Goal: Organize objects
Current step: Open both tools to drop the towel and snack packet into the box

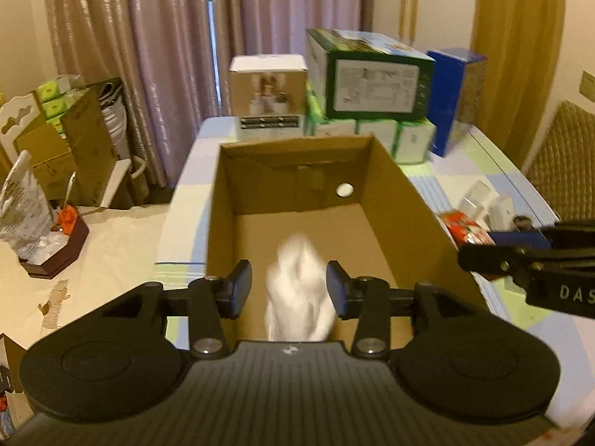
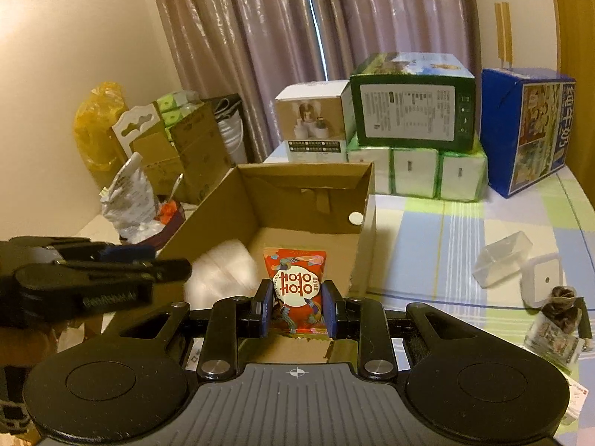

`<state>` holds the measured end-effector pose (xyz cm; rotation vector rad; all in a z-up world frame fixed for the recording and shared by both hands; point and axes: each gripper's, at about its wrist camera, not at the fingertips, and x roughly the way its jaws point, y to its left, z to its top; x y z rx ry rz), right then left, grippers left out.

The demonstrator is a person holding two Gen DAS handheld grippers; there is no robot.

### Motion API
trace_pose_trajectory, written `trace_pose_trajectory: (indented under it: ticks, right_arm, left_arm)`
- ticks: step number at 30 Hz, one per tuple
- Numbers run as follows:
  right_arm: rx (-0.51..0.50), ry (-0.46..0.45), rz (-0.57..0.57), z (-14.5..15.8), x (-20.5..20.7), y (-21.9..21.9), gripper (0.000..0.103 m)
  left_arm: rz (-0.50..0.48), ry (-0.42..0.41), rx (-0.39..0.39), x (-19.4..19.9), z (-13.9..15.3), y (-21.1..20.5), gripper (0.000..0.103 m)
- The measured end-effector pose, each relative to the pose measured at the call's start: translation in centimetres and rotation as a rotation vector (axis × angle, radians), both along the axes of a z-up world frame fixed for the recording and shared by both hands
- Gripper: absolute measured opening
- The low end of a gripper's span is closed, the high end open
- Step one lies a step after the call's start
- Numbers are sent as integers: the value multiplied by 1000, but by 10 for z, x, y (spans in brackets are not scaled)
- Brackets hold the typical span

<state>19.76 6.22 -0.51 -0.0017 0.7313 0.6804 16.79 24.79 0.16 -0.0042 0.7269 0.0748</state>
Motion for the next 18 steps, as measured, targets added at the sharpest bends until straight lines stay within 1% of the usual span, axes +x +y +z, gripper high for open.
trace_pose_trajectory:
  ticks: [7,11,12,14,15,16,18]
  right_arm:
    - [2,17,11,-8,2,7,25]
    - [28,21,18,-8,3,12,25]
    - [39,19,20,-8,3,13,28]
    - [67,14,9,-6,4,13,49]
    - [79,6,-5,-5,4,11,67]
    - [89,-4,-16,-3,3,9,70]
    - [96,-8,-17,0,1,5,70]
  left_arm:
    - [30,-26,-28,-10,5,14,46]
    - [46,-41,-41,-19,7,19,49]
    - [51,-43,-45,-21,7,20,50]
    - [56,-45,-46,-26,8,21,51]
    - [58,-44,-49,-28,8,21,53]
    - [60,-42,-51,-29,8,22,54]
    - [65,-42,-54,-34,8,22,56]
